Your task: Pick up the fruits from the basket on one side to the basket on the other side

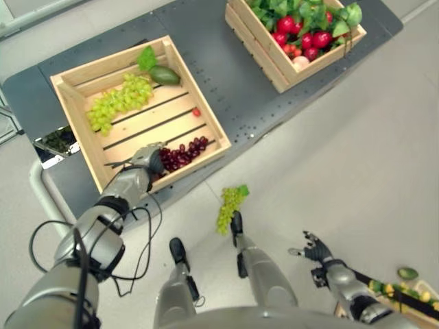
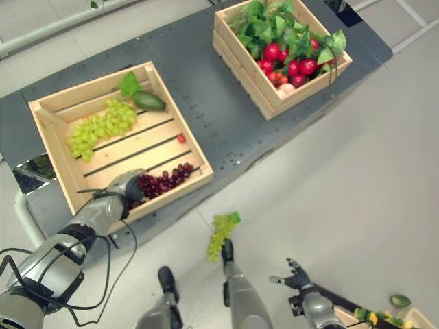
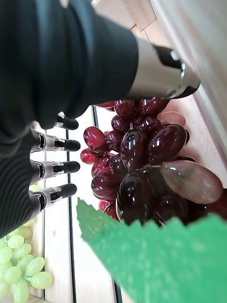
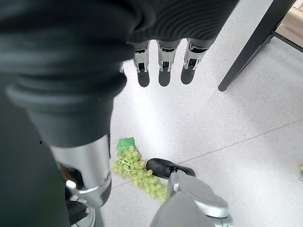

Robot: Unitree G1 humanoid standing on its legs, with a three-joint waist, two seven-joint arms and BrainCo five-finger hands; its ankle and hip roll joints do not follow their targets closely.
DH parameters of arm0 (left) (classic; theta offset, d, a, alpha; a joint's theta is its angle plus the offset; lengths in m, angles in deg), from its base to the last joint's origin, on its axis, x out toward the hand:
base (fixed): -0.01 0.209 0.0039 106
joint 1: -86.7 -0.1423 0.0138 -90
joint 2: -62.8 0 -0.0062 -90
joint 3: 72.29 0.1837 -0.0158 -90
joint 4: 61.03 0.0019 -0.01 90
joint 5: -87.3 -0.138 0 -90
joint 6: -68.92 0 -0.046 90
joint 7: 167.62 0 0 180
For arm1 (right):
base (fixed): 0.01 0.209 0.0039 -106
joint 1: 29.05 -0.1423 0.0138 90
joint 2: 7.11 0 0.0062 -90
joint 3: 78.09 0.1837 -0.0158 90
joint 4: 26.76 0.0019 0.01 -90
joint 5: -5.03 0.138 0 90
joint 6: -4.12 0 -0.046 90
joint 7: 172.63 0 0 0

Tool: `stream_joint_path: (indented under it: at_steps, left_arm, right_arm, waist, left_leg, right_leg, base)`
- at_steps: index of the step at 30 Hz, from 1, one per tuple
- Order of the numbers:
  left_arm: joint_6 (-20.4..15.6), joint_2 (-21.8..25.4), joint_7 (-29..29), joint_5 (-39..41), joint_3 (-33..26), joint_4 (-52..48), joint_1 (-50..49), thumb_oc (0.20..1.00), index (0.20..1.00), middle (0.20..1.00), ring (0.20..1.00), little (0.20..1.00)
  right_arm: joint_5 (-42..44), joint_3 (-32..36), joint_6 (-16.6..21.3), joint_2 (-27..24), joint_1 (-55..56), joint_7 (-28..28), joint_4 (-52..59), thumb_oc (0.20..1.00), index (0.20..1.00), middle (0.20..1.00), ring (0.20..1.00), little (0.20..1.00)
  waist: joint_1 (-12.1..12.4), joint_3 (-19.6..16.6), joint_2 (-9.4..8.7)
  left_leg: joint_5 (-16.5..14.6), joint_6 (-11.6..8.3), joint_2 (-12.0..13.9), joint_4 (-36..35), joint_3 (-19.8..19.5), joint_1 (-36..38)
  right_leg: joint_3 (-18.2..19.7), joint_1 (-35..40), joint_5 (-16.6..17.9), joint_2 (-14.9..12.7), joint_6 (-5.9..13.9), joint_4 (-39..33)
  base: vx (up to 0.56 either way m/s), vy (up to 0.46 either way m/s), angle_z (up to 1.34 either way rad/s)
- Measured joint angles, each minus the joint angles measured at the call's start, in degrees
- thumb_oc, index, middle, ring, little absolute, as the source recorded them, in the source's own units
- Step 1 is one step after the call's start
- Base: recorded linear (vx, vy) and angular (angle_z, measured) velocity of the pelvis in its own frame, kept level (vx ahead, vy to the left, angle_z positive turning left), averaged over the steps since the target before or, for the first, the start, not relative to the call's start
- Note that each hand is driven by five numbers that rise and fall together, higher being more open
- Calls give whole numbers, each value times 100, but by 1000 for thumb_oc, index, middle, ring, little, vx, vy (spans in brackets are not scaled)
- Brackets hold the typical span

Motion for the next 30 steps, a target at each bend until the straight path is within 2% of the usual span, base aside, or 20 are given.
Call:
stream_joint_path:
  at_steps: [8,10,13,20,26,30]
  left_arm:
    - [-80,196,27,108,-357,226,-246,1000,1000,1000,1000,1000]
    - [-116,286,108,174,-472,242,-237,1000,1000,1000,1000,1000]
    - [-137,419,149,209,-472,236,-230,1000,1000,1000,1000,1000]
    - [-134,677,204,185,-459,323,-244,1000,1000,1000,1000,1000]
    - [-94,808,209,94,-418,446,-133,1000,1000,1000,1000,1000]
    - [-36,847,253,-96,-151,596,119,1000,1000,1000,1000,1000]
  right_arm:
    - [14,-21,41,-12,-29,-14,360,1000,1000,1000,1000,1000]
    - [21,-140,42,-58,-17,-7,530,1000,1000,1000,1000,1000]
    - [29,-209,67,-170,-37,-1,718,1000,1000,1000,1000,1000]
    - [75,-309,132,-281,-30,4,999,1000,1000,1000,1000,1000]
    - [78,-427,163,-461,-31,43,1188,1000,1000,1000,1000,1000]
    - [89,-430,167,-507,21,53,1319,1000,1000,1000,1000,1000]
  waist:
    - [-121,-15,-34]
    - [-124,-154,-64]
    - [-133,-162,-68]
    - [-134,-223,-106]
    - [-136,-231,-90]
    - [-152,-232,-101]
  left_leg:
    - [-52,-70,107,15,137,-39]
    - [-79,-88,158,85,136,-252]
    - [-100,-94,229,166,135,-366]
    - [-132,-131,373,265,214,-560]
    - [-118,-134,403,280,268,-630]
    - [-109,-140,412,277,258,-675]
  right_leg:
    - [118,-157,40,140,-55,19]
    - [121,-353,32,189,-43,21]
    - [130,-445,59,255,-80,21]
    - [253,-670,109,414,-9,10]
    - [261,-780,151,417,53,-2]
    - [243,-827,158,419,63,-1]
  base:
    - [6,-32,-14]
    - [13,-42,-7]
    - [27,-37,-6]
    - [22,-1,-12]
    - [13,3,-8]
    - [1,1,-1]
